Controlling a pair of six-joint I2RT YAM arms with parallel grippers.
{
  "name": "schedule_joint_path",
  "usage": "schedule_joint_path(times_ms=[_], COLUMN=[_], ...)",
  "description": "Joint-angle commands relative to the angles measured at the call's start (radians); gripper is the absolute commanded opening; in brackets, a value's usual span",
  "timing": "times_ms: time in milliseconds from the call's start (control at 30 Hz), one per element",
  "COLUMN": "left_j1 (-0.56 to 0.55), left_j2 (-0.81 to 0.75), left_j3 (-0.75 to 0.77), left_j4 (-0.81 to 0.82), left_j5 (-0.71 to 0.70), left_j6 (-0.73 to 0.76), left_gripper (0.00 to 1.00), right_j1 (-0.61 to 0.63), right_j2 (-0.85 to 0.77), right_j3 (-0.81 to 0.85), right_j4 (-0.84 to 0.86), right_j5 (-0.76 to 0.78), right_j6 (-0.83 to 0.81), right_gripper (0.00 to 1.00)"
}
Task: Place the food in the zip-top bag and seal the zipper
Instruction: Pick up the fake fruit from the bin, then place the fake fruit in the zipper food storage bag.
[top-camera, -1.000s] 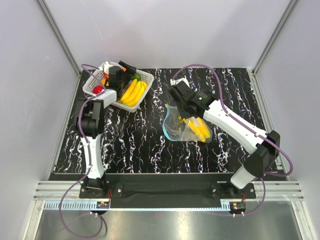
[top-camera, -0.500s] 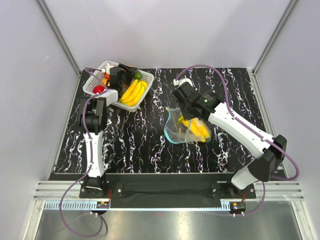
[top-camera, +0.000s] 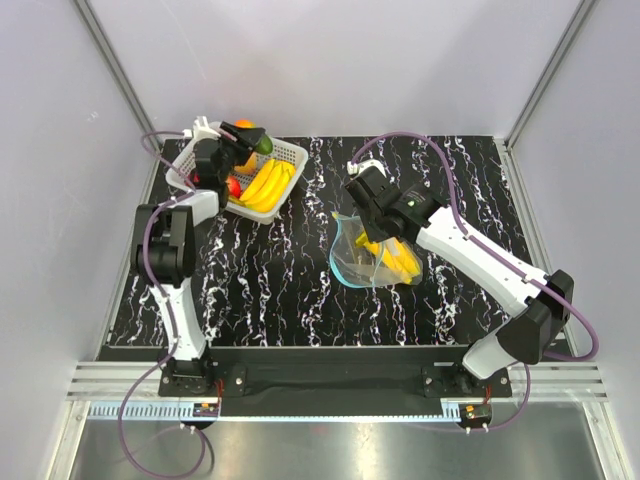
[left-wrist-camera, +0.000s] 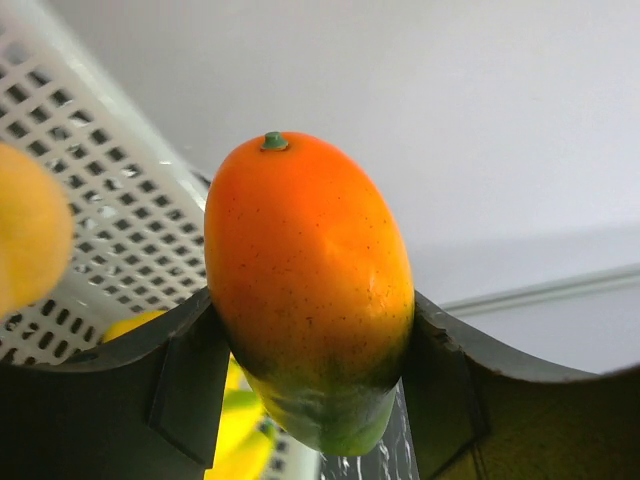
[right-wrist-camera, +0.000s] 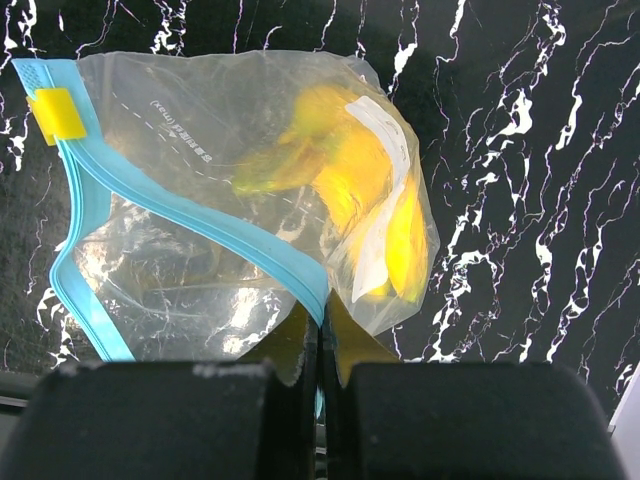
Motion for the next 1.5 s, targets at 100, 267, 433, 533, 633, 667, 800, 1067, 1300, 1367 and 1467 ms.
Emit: schedule_joint_path(times_ms=[100, 267, 433, 533, 633, 667, 800, 1067, 1300, 1367, 1467], left_j1=[-0.005, -0.053, -0.182, -0.324, -0.496, -0.572, -0.738, -0.895, -0.992, -1.031, -1.059], left_j2=[-0.273, -0.512, -0.742, -0.909, -1.044, -1.069, -1.191, -1.111, -0.956, -0.934, -0.882], left_j3=[-0.151, -0.36, -0.558, -0.696, -0.82, -0.846, -0.948, -0.914, -0.779, -0.753, -0.716], left_j4=[0.158, 0.155, 0.078, 0.038, 0.018, 0.017, 0.052, 0.103, 0.121, 0.12, 0.118], left_j5=[0.089, 0.106, 0.025, -0.123, -0.294, -0.33, -0.507, -0.539, -0.582, -0.599, -0.631], left_j6=[0.089, 0.144, 0.284, 0.4, 0.45, 0.456, 0.526, 0.631, 0.72, 0.761, 0.775], left_gripper=[0.31, 0.31, 0.32, 0.32, 0.32, 0.31, 0.31, 0.32, 0.33, 0.33, 0.33], right_j1=[-0.006, -0.008, -0.009, -0.013, -0.014, -0.014, -0.014, -0.014, -0.014, -0.014, -0.013], right_j2=[-0.037, -0.03, -0.009, -0.013, -0.014, -0.014, -0.014, -0.006, 0.005, 0.003, 0.005], right_j3=[0.024, 0.057, 0.071, 0.061, 0.053, 0.051, 0.057, 0.088, 0.125, 0.131, 0.142], right_j4=[0.005, -0.019, -0.056, -0.053, -0.053, -0.056, -0.064, -0.12, -0.171, -0.174, -0.179], right_j5=[0.019, 0.024, 0.036, 0.032, 0.027, 0.024, 0.016, -0.001, 0.016, 0.015, 0.013], right_j6=[-0.001, 0.004, 0.01, 0.014, 0.021, 0.025, 0.031, 0.053, 0.05, 0.05, 0.048], right_gripper=[0.0, 0.0, 0.0, 0.0, 0.0, 0.0, 0.0, 0.0, 0.0, 0.0, 0.0])
